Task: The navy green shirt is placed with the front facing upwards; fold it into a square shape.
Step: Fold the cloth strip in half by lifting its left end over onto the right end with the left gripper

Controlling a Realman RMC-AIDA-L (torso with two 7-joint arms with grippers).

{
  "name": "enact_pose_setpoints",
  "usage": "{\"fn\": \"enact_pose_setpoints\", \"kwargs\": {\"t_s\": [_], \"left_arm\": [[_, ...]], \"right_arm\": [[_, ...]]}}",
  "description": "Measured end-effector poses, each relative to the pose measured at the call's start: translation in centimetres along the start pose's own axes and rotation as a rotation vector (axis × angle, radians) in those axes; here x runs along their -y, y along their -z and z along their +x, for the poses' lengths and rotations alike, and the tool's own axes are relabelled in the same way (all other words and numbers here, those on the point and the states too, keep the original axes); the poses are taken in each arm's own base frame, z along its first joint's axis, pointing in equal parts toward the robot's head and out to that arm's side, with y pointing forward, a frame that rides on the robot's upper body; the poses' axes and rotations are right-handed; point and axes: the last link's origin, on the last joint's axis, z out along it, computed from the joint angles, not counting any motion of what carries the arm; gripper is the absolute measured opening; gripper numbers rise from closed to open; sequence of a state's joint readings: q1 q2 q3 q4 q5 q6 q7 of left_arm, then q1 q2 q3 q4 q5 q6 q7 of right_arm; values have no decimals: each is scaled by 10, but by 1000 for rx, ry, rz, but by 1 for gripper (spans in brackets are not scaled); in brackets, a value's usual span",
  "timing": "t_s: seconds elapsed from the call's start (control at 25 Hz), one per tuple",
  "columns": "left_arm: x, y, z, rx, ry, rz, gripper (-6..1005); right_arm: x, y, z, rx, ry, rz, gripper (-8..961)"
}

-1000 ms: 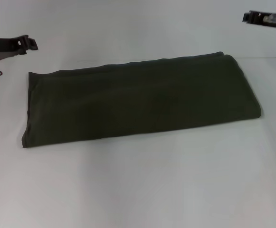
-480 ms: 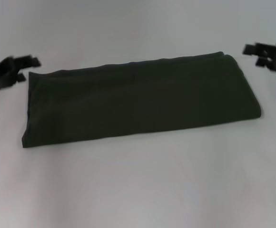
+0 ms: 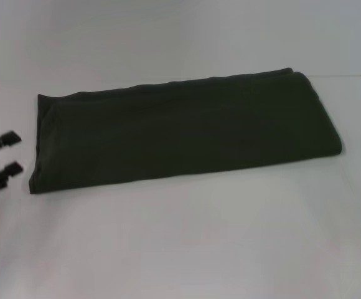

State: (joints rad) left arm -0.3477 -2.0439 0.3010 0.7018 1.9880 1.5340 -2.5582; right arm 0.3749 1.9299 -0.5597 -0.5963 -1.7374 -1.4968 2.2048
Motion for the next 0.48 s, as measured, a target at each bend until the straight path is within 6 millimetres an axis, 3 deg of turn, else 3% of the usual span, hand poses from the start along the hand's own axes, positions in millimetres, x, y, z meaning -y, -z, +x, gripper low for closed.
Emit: {"fn": "enact_pose_setpoints", "kwargs": {"t_s": [0.2,0.48], "left_arm": [[25,-5,-14,-16,135,55,704],[42,-16,-18,-53,215,113,703]], "right_arm": [[-2,2,-8,11,25,-3,911],[-3,-1,-10,11,39,-4,911]]}}
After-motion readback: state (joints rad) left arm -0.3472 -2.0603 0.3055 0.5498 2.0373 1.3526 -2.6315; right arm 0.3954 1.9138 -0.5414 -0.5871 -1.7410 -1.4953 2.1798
